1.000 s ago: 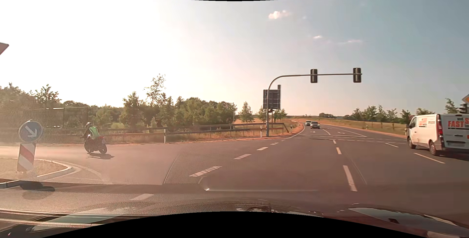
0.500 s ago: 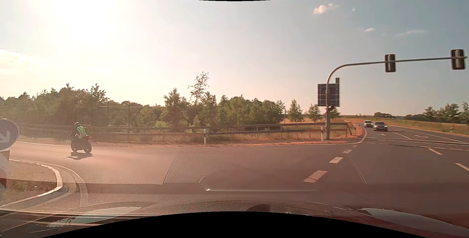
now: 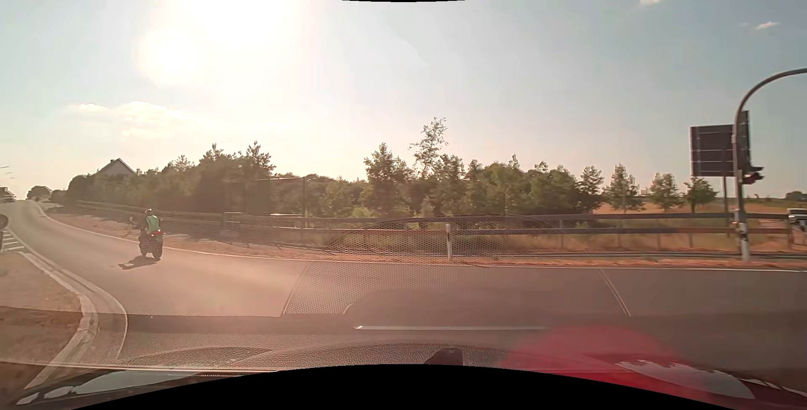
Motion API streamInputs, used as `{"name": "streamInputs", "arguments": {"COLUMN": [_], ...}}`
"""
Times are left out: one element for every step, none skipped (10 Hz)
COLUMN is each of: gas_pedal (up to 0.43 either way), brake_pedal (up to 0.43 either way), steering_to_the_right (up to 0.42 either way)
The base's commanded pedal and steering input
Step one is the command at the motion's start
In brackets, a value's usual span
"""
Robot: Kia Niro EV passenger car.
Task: Follow the waypoints while adhering to traffic rules and regulations
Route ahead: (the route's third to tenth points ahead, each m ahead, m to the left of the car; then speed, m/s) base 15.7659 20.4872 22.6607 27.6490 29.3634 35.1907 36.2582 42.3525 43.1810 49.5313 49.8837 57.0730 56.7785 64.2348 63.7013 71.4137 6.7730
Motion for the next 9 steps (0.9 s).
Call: {"name": "streamInputs", "arguments": {"gas_pedal": [0.220, 0.220, 0.228, 0.248, 0.260, 0.280, 0.299, 0.311, 0.319], "brake_pedal": [0.000, 0.000, 0.000, 0.000, 0.000, 0.000, 0.000, 0.000, 0.000], "steering_to_the_right": [-0.338, -0.339, -0.340, -0.338, -0.337, -0.333, -0.326, -0.316, -0.294]}}
